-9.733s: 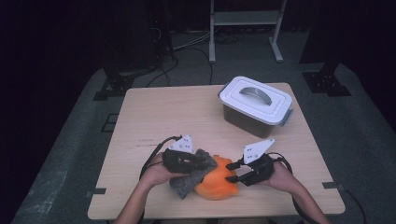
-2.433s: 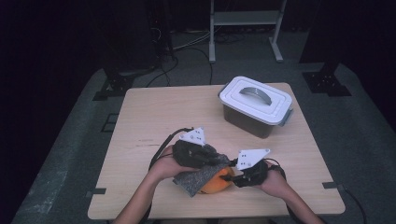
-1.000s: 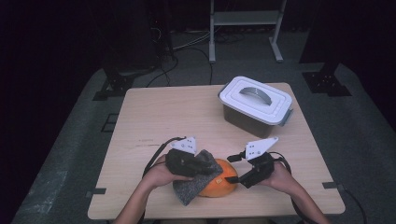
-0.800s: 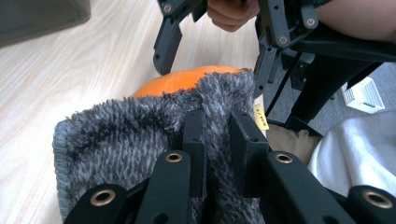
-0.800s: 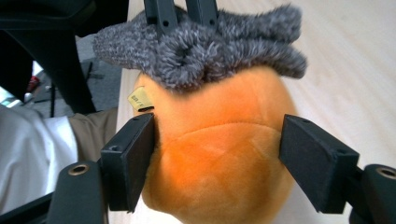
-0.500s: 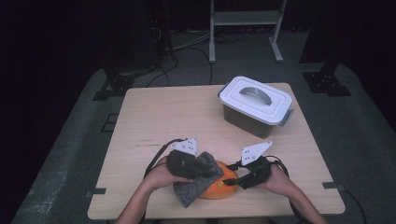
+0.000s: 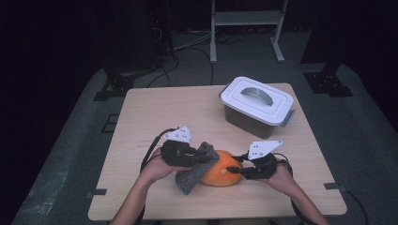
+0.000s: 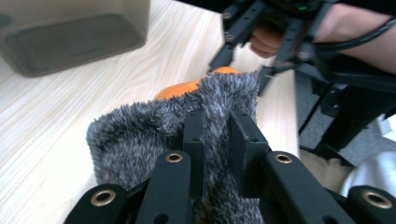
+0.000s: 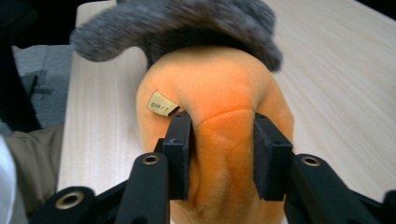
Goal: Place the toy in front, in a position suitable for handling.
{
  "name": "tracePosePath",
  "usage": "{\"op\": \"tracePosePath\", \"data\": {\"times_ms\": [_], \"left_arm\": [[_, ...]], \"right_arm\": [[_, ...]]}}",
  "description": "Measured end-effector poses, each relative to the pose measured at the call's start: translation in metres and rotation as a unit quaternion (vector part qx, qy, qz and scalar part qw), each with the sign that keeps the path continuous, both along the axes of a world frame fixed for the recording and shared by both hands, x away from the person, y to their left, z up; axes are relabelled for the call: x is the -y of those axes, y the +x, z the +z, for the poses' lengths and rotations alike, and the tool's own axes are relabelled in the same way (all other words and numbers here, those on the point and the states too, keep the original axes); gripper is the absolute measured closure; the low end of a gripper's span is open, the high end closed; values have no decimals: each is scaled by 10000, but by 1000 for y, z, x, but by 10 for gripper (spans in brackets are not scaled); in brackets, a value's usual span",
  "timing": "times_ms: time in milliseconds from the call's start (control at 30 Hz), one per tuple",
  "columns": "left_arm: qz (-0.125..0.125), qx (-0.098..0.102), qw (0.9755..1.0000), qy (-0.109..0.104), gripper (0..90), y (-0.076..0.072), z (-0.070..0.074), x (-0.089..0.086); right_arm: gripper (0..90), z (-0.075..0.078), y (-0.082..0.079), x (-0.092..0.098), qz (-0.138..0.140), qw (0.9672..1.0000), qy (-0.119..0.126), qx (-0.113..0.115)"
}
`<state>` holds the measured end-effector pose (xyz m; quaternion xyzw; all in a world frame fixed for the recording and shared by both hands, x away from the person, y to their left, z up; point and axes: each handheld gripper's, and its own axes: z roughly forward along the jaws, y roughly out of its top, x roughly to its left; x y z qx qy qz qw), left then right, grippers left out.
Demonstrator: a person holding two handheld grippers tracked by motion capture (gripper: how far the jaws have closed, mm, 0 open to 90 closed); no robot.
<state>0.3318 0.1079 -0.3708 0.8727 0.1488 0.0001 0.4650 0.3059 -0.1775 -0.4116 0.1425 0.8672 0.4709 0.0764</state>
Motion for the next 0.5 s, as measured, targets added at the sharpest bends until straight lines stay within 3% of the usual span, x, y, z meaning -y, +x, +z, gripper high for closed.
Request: {"op": "tracePosePath", "data": {"times_ms": [100,167,200,267,367,500], "left_arm": [[-125,-133,9997,170,776,-1,-12,9],[-248,-235,9994,95,777,-2,-18,12],[-272,-262,9993,82,777,-3,-19,13],[-320,-254,9991,58,776,-5,-20,14],[-390,-198,9989,148,775,-6,-19,16],[-333,-185,9993,51,775,-6,-22,12]], "right_arm": [[466,0,-4,-4,271,9995,-103,-105],[376,1,-5,-4,391,9990,-217,-93],[341,2,-5,-2,398,9990,-194,-31],[295,3,-1,3,346,9992,36,-200],[277,0,1,1,319,9992,4,-253],[298,-6,1,-1,343,9991,-66,-222]]}}
